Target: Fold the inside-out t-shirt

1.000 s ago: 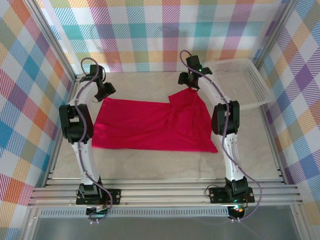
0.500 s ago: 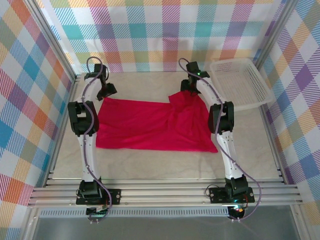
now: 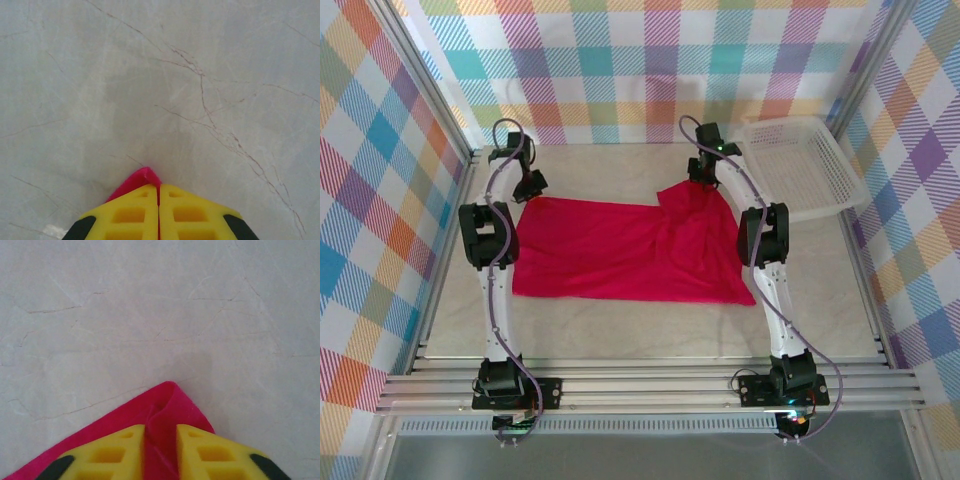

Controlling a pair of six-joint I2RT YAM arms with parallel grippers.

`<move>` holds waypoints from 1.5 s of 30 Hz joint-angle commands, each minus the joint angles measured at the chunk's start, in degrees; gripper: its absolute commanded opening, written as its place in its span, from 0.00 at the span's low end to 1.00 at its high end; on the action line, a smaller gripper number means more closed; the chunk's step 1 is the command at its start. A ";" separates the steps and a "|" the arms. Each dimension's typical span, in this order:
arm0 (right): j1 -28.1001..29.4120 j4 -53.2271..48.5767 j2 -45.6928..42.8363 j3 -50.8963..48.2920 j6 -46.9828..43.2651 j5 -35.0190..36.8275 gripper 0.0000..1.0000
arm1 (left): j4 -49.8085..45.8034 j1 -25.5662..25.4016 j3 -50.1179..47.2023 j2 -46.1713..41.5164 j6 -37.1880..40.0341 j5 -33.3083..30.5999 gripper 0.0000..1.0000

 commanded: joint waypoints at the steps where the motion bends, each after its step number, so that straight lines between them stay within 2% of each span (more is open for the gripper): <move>1: -0.63 0.68 1.09 2.52 -1.14 -1.73 0.43 | -2.25 1.13 2.13 -0.31 -0.28 0.72 0.00; 7: -0.67 1.22 2.04 2.77 -2.37 -1.76 0.45 | -2.56 1.15 2.04 -0.64 -0.55 1.56 0.00; 9: -0.71 1.28 2.63 2.97 -2.37 -1.77 0.37 | -2.64 1.15 1.95 -0.54 -0.69 1.87 0.00; 14: -0.88 1.96 3.50 5.37 -3.32 -1.01 0.01 | -2.25 1.15 2.04 -0.85 -0.89 2.40 0.00; 21: -1.23 3.46 -2.00 6.40 -4.59 -0.20 0.00 | -2.80 1.13 2.12 -3.78 -0.92 3.00 0.00; 25: -1.53 3.56 -9.57 1.84 -4.04 -6.07 0.00 | -4.00 1.10 1.54 -7.35 -0.94 2.85 0.00; 28: -1.67 1.30 -15.53 -4.12 -3.33 -11.01 0.00 | -3.67 1.15 -1.71 -11.04 -1.16 3.47 0.00; 32: -1.67 8.05 -28.55 -24.67 -2.77 -14.95 0.00 | 2.51 1.15 -13.47 -18.74 -2.62 4.67 0.00; 38: -1.67 14.64 -45.29 -46.49 -2.09 -17.56 0.00 | 5.89 1.15 -24.78 -28.03 -3.50 4.37 0.00; 45: -1.60 18.23 -62.82 -66.82 -0.26 -20.17 0.00 | 8.32 1.24 -36.80 -39.13 -4.05 2.66 0.00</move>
